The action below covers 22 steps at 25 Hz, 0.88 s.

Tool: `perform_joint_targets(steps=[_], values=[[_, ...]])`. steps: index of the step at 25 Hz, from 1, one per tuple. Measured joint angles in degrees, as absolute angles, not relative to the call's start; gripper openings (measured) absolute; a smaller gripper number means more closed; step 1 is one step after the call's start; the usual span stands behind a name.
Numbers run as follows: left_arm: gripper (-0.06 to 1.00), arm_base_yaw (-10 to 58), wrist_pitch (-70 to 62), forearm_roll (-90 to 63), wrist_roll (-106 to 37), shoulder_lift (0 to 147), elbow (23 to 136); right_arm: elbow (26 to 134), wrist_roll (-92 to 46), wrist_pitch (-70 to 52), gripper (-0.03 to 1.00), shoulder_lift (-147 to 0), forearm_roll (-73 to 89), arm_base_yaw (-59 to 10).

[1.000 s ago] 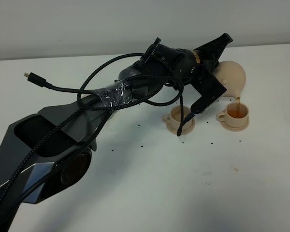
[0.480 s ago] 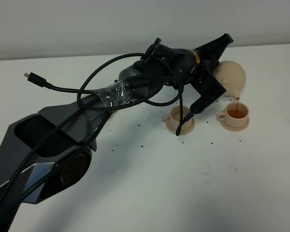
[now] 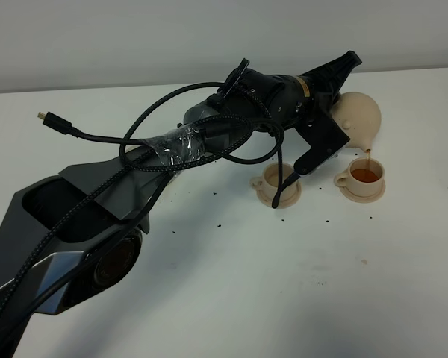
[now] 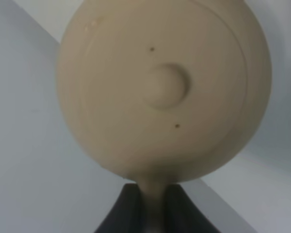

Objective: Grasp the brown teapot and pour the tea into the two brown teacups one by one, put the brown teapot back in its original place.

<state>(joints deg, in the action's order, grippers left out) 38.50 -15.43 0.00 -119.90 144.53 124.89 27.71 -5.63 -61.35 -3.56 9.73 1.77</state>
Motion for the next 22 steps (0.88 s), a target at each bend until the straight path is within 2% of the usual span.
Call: perform_joint_targets(steps=[22], values=[[0.13, 38.55, -14.84, 1.43, -120.11, 144.53, 124.89, 27.71, -5.63, -61.35, 0.34, -3.56, 9.73, 1.77]])
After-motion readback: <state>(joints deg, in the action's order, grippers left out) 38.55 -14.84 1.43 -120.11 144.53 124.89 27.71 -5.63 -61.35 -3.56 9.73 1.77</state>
